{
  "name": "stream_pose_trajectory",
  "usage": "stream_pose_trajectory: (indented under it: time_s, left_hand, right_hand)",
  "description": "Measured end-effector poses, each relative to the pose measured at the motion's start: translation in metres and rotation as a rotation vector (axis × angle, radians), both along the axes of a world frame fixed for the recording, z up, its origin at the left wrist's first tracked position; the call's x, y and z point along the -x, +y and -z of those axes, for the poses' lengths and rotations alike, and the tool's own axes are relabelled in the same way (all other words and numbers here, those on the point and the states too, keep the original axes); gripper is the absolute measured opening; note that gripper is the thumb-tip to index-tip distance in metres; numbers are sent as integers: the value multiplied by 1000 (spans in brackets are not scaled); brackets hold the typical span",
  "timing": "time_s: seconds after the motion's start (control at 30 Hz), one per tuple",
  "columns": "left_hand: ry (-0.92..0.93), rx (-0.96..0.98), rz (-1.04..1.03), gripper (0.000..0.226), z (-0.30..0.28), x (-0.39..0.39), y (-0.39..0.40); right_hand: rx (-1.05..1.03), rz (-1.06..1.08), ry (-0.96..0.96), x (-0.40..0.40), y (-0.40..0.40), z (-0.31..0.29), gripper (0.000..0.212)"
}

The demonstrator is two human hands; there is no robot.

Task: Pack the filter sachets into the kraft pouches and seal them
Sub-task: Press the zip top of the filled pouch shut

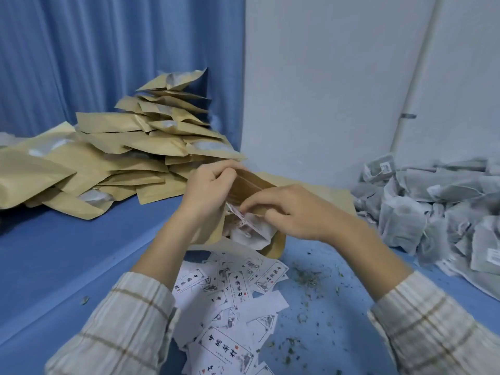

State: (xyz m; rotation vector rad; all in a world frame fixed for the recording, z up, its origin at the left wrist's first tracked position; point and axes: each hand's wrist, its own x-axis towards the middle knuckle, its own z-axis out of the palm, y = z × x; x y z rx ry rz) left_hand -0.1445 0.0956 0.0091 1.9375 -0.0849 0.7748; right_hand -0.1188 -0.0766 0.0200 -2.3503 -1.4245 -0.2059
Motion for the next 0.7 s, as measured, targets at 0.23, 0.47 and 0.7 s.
stream_pose_trajectory:
  time_s: [0.23, 0.47, 0.7]
  left_hand:
    - [-1, 46, 135, 40, -28, -6, -11]
    - [-30, 49, 266, 39, -45, -9, -28]
    - [27, 42, 293, 40, -55, -13, -28]
  right_hand:
    - [313, 58, -229, 11, -7, -31, 24]
    - [578, 254, -632, 7, 10, -32, 17]
    - [408, 22, -83, 13, -24, -73, 27]
